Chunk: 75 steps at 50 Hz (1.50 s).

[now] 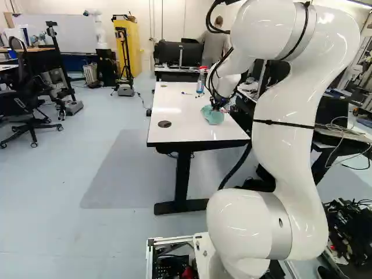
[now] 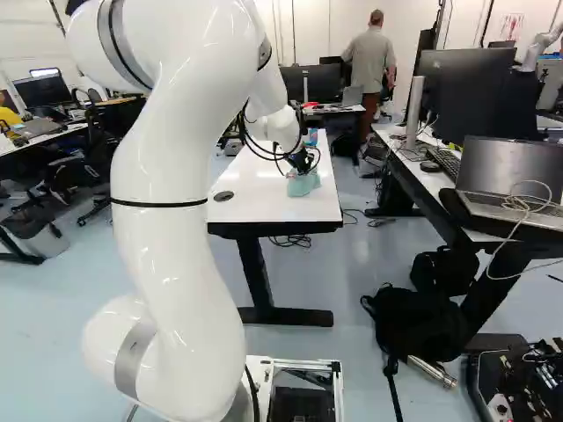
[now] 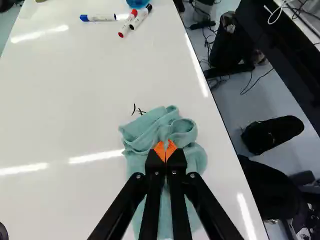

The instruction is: Clean the table with the green towel

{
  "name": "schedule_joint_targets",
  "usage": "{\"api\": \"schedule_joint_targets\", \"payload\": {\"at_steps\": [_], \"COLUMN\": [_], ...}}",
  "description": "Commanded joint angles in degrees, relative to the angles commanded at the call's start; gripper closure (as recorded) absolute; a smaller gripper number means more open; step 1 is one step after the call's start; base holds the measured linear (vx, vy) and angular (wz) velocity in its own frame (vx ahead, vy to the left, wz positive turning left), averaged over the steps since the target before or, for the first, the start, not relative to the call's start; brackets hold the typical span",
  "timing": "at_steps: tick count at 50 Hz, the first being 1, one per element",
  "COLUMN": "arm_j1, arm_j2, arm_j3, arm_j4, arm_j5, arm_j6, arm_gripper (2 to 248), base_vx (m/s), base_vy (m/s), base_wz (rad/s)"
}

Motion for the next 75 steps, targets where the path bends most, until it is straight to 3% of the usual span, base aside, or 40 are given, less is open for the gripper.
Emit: {"api": "schedule_joint_targets", "payload": {"at_steps": [25, 36, 75], "arm_j1": [0.0, 0.06, 3.79], "arm_j2": [0.0, -0.27, -8.09], "arm_j3": [0.0, -0.35, -10.8], "arm_j4": [2.31, 2.38, 2.38], "arm_j5": [-5.08, -5.16, -5.16], "arm_j6": [0.0, 0.0, 0.0], "arm_gripper": [229, 229, 229], "base_vx": [0.0, 0.0, 0.0], "base_vy": [0.0, 0.0, 0.0], "base_wz": [0.0, 0.0, 0.0]}}
